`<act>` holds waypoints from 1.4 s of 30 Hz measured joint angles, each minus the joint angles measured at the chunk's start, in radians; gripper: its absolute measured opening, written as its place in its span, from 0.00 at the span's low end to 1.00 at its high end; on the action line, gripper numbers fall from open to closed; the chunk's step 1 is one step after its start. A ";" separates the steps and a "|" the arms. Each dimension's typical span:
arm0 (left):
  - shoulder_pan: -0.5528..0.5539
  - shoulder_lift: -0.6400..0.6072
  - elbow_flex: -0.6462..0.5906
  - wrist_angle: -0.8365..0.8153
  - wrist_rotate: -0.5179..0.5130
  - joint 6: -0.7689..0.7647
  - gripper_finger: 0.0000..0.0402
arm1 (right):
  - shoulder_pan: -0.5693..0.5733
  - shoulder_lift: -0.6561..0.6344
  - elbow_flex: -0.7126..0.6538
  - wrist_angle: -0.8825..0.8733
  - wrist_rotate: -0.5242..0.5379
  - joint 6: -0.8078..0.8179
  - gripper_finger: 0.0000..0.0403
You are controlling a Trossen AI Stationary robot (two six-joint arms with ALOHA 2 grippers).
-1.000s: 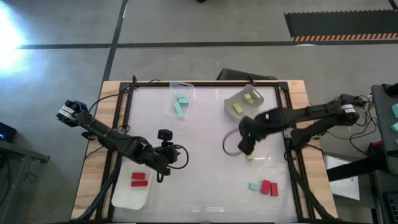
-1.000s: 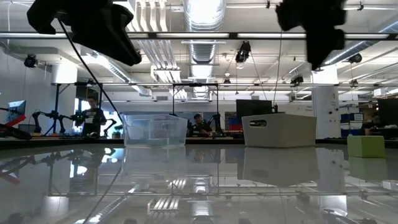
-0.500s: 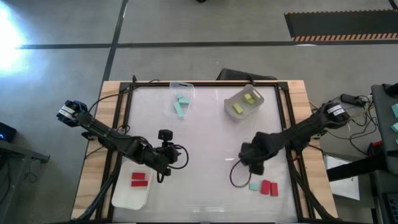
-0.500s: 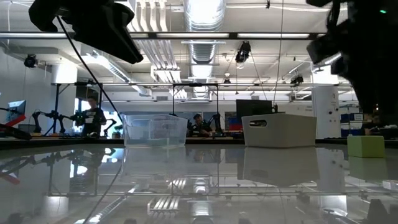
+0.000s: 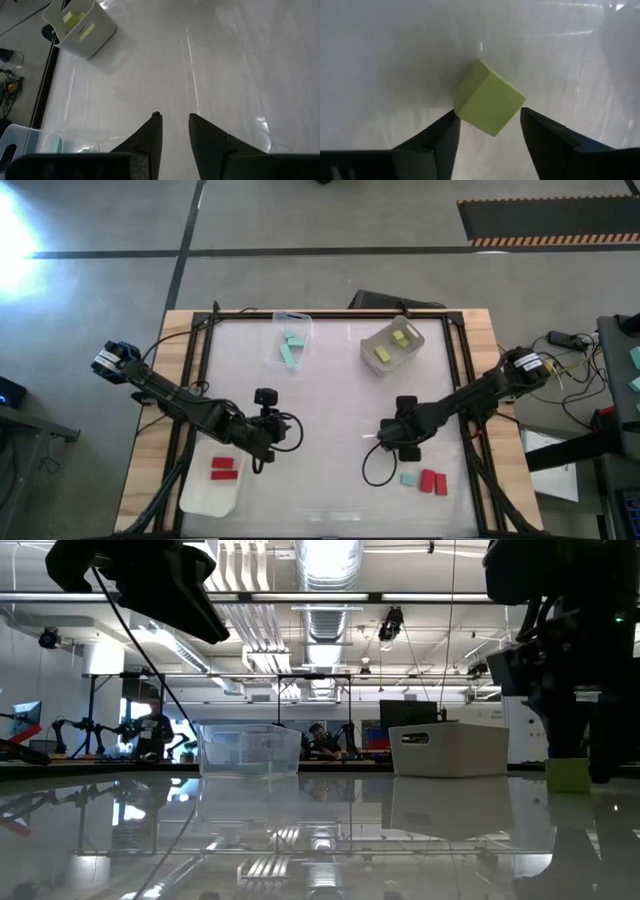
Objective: Sort & place blocks by color
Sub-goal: Put the green block into the gray bin
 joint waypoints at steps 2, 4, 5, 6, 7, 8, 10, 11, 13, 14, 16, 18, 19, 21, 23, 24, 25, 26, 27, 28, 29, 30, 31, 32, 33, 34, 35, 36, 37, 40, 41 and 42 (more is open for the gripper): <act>0.000 0.000 -0.001 0.000 0.000 0.000 0.20 | -0.008 -0.004 -0.011 0.006 -0.002 0.005 0.44; 0.000 0.000 -0.001 0.000 0.000 0.000 0.20 | -0.012 -0.008 -0.020 0.008 0.000 0.011 0.38; 0.000 0.000 -0.002 0.001 0.000 0.000 0.20 | -0.012 -0.010 -0.022 0.011 -0.001 0.011 0.34; 0.000 0.000 -0.003 0.000 0.000 0.000 0.20 | -0.011 -0.011 -0.024 0.015 -0.004 0.011 0.30; 0.000 0.000 -0.004 -0.001 0.000 0.000 0.20 | -0.012 -0.011 -0.025 0.017 -0.005 0.011 0.26; 0.000 0.000 -0.005 0.001 0.000 0.000 0.20 | -0.012 -0.011 -0.026 0.017 -0.007 0.011 0.21; 0.000 0.000 -0.008 -0.002 0.000 0.001 0.20 | -0.013 -0.012 -0.026 0.022 -0.006 0.011 0.13; 0.000 0.000 -0.008 0.000 0.000 0.002 0.20 | -0.014 -0.013 -0.026 0.024 -0.006 0.011 0.08; 0.000 0.000 -0.008 0.000 0.000 0.004 0.20 | -0.015 -0.014 -0.026 0.024 -0.005 0.013 0.04; 0.000 0.000 -0.008 0.001 0.000 0.004 0.20 | -0.015 -0.014 -0.026 0.024 -0.004 0.021 0.04; 0.000 0.000 -0.008 0.001 0.000 0.004 0.20 | -0.018 -0.015 -0.026 0.023 -0.002 0.041 0.04; 0.000 0.000 -0.008 0.002 0.000 0.005 0.20 | -0.022 -0.015 -0.026 0.018 -0.011 0.073 0.07; 0.000 0.000 -0.008 0.002 0.000 0.005 0.20 | -0.025 -0.017 -0.026 0.008 -0.025 0.083 0.08; 0.000 0.000 -0.008 0.002 0.000 0.009 0.20 | -0.030 -0.025 -0.026 -0.023 -0.057 0.125 0.13; 0.000 0.000 -0.008 0.002 0.000 0.010 0.20 | -0.030 -0.042 -0.026 -0.050 -0.062 0.182 0.19; 0.000 0.000 -0.008 0.001 0.000 0.010 0.20 | -0.030 -0.053 -0.026 -0.061 -0.063 0.213 0.22; 0.000 0.000 -0.008 0.001 0.000 0.010 0.20 | -0.030 -0.066 -0.026 -0.066 -0.062 0.253 0.26; 0.000 0.000 -0.008 0.002 0.000 0.010 0.20 | -0.031 -0.081 -0.026 -0.065 -0.063 0.303 0.30; 0.000 0.000 -0.008 0.001 0.000 0.010 0.20 | -0.033 -0.097 -0.026 -0.063 -0.063 0.364 0.33; 0.000 0.000 -0.008 0.001 0.000 0.010 0.20 | -0.037 -0.110 -0.023 -0.064 -0.063 0.440 0.37; 0.000 0.000 -0.008 0.002 0.000 0.010 0.20 | -0.043 -0.124 -0.018 -0.065 -0.062 0.522 0.40; 0.000 0.000 -0.008 0.002 0.000 0.010 0.20 | -0.047 -0.140 -0.013 -0.062 -0.062 0.604 0.43; 0.000 0.000 -0.008 0.001 0.000 0.010 0.20 | -0.050 -0.152 -0.005 -0.063 -0.063 0.672 0.46; 0.000 0.000 -0.007 0.002 0.000 0.010 0.20 | -0.051 -0.164 0.004 -0.062 -0.062 0.724 0.49; 0.000 0.000 -0.007 0.003 0.000 0.010 0.20 | -0.051 -0.175 0.012 -0.059 -0.061 0.756 0.51; 0.000 0.000 -0.007 0.002 0.000 0.010 0.20 | -0.049 -0.181 0.019 -0.049 -0.062 0.764 0.53; 0.000 0.000 -0.007 0.003 0.000 0.010 0.20 | -0.049 -0.185 0.024 -0.037 -0.058 0.763 0.54; 0.000 0.000 -0.008 0.003 0.000 0.010 0.20 | -0.049 -0.186 0.026 -0.023 -0.058 0.761 0.55; 0.000 0.000 -0.008 0.002 0.000 0.010 0.20 | -0.049 -0.184 0.027 -0.009 -0.057 0.760 0.56; 0.000 0.000 -0.008 0.003 0.000 0.010 0.20 | -0.050 -0.156 0.027 0.034 -0.054 0.738 0.57; 0.000 0.000 -0.008 0.002 0.000 0.010 0.20 | -0.050 -0.140 0.027 0.037 -0.054 0.738 0.57; 0.000 0.000 -0.008 0.003 0.000 0.010 0.20 | -0.053 -0.122 0.027 0.037 -0.049 0.747 0.57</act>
